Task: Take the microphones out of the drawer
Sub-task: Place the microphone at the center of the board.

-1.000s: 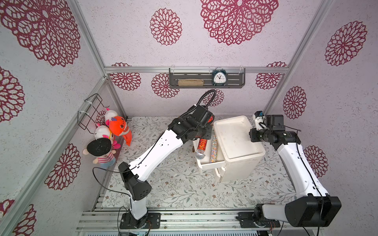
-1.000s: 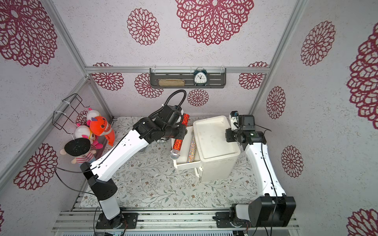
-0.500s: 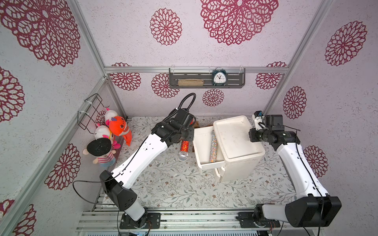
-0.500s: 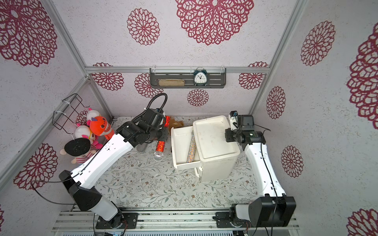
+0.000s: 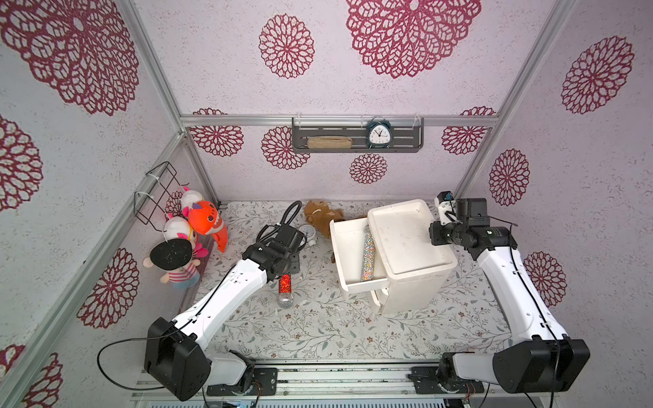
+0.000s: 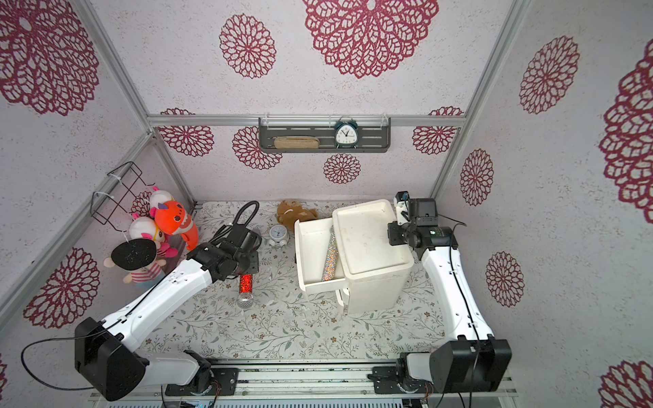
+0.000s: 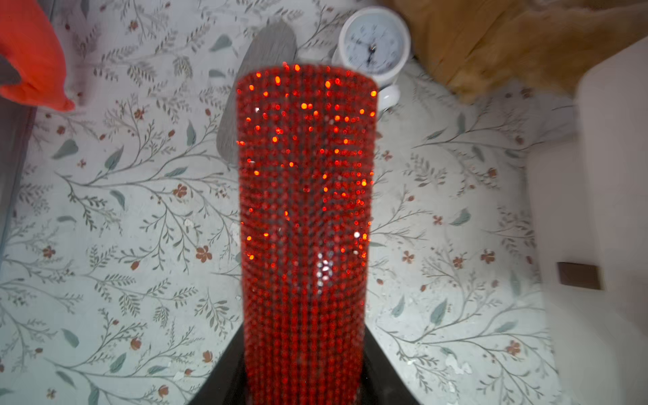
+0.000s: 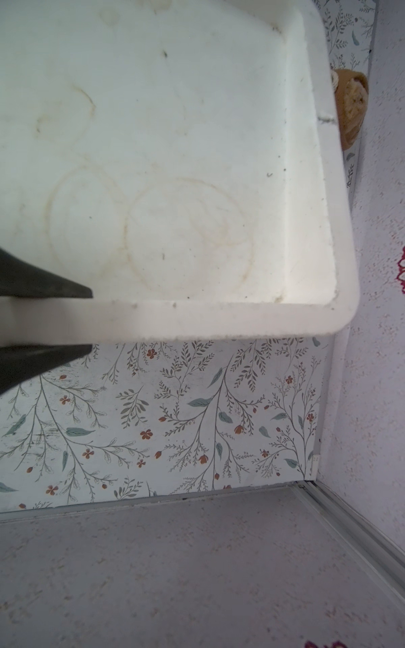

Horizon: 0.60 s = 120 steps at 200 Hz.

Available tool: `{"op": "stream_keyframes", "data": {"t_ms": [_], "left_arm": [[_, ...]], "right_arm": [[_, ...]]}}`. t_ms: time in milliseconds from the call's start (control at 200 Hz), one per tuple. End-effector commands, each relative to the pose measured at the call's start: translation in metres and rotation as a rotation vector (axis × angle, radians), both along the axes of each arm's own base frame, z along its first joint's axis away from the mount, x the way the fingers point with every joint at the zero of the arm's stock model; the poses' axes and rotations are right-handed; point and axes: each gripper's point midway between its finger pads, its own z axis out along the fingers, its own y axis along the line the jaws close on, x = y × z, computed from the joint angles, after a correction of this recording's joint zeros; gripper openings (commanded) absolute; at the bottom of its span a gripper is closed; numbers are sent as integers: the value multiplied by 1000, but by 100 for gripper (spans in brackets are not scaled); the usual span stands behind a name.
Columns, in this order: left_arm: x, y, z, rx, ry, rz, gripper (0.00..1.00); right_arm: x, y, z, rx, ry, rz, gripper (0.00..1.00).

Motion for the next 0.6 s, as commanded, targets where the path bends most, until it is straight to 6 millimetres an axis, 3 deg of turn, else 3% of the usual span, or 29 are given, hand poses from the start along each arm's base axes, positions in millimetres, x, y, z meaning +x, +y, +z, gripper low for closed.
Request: {"op": "stream_keyframes", "data": {"t_ms": [0,180,325,595], "left_arm": [[8,9,-16,-29,-8,106,0],[-3,28,-68,30,146,186,0],[-9,29,-98,-5,209,236,0],[-17,43,-115,9,188,299,0]], "right_arm": [[19,10,50,41,-212,7,0],[18,9,49,33,-214,4,0],[18,10,49,35,-217,6,0],[14,9,51,29,-227,4,0]]}}
